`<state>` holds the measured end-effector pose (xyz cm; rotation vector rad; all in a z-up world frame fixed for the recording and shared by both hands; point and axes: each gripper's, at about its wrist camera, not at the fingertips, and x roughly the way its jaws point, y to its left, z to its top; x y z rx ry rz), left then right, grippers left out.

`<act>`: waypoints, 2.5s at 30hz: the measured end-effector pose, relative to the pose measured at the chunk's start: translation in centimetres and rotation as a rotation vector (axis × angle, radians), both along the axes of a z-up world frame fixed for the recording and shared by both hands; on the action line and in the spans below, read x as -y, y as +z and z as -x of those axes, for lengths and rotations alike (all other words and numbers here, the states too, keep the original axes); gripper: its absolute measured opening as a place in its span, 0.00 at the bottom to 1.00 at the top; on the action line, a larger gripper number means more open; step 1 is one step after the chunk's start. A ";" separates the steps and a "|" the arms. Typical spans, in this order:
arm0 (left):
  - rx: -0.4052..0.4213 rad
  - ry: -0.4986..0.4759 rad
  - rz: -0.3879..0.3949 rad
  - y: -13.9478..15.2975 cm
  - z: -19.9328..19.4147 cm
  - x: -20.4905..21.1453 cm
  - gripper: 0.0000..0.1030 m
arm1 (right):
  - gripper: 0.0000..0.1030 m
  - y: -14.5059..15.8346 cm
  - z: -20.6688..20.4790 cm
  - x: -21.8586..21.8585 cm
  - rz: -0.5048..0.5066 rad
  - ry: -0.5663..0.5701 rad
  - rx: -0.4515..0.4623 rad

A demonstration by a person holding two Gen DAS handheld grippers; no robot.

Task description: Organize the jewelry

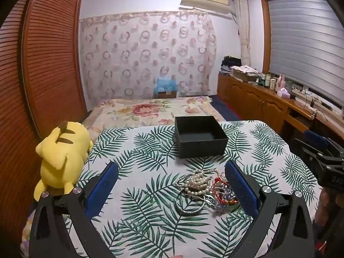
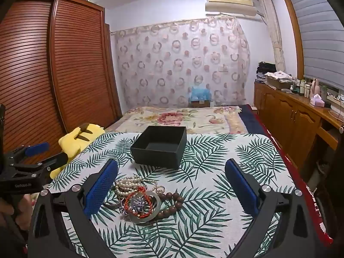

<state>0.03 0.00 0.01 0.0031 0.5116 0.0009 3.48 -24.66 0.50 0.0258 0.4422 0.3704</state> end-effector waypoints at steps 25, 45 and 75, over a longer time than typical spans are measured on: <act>0.007 -0.003 0.005 1.0 0.2 0.5 0.93 | 0.98 0.0 0.0 0.0 -0.002 0.001 0.001; 0.010 -0.003 0.008 1.5 0.2 0.7 0.93 | 0.98 0.0 0.1 -0.1 0.000 0.001 0.001; 0.004 -0.009 0.014 3.0 0.5 1.8 0.93 | 0.98 0.0 0.1 -0.6 0.002 0.002 -0.004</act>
